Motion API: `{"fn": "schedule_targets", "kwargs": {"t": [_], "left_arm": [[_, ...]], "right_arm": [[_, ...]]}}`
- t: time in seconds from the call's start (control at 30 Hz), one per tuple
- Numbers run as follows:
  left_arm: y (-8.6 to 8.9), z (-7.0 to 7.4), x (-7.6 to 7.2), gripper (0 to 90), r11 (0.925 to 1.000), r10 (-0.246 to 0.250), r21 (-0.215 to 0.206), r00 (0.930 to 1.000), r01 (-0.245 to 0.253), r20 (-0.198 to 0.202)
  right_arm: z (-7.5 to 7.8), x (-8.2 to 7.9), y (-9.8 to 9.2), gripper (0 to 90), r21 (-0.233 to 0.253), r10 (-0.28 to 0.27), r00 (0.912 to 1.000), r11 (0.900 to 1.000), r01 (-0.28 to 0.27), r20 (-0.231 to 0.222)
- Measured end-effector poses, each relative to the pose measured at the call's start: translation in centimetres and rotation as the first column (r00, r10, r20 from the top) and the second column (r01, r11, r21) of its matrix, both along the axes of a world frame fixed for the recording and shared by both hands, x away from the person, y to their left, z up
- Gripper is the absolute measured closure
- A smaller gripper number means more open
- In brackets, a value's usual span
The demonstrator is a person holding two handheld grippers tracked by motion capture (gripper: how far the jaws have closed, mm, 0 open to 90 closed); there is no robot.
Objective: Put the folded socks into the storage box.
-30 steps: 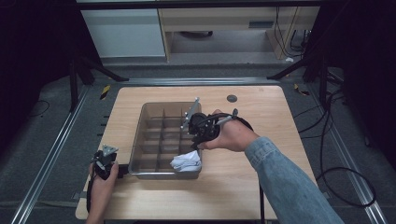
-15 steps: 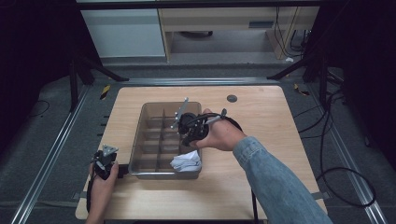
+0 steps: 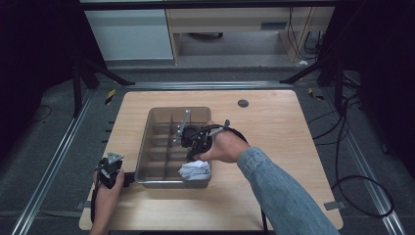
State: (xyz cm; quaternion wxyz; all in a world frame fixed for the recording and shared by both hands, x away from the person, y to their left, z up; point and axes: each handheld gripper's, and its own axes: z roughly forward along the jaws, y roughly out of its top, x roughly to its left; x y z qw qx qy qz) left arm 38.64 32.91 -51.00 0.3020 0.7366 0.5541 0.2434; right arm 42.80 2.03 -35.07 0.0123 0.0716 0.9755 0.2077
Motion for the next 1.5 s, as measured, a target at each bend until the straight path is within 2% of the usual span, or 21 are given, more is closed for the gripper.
{"fn": "schedule_targets", "kwargs": {"t": [0.27,0.53,0.6,0.8,1.03,1.1,1.5], "left_arm": [[0.0,0.0,0.0,0.0,1.0,0.0,0.0,1.0,0.0,0.0],[0.0,0.0,0.0,0.0,1.0,0.0,0.0,1.0,0.0,0.001],[0.0,0.0,0.0,0.0,1.0,0.0,0.0,1.0,0.0,0.001],[0.0,0.0,0.0,0.0,1.0,0.0,0.0,1.0,0.0,0.001],[0.0,0.0,0.0,0.0,1.0,0.0,0.0,1.0,0.0,0.001],[0.0,0.0,0.0,0.0,1.0,0.0,0.0,1.0,0.0,0.001],[0.0,0.0,0.0,0.0,1.0,0.0,0.0,1.0,0.0,0.001]], "right_arm": [[-1.0,0.2,0.5,90.0,-0.024,0.001,0.9996,1.0,-0.002,-0.029],[-2.6,0.0,1.1,90.0,-0.056,0.008,0.9981,0.998,-0.011,-0.06],[-3.4,0.0,1.2,90.0,-0.08,0.011,0.9976,0.997,-0.017,-0.068],[-4.8,0.1,1.1,90.0,-0.087,0.001,0.9961,0.996,-0.009,-0.088],[-5.1,0.1,1.1,90.0,-0.119,0.002,0.9971,0.993,-0.011,-0.076],[-5.6,0.0,1.2,90.0,-0.145,-0.001,0.9972,0.989,-0.01,-0.075],[-7.0,-0.2,1.4,90.0,-0.174,-0.016,0.9977,0.985,0.004,-0.066]]}}
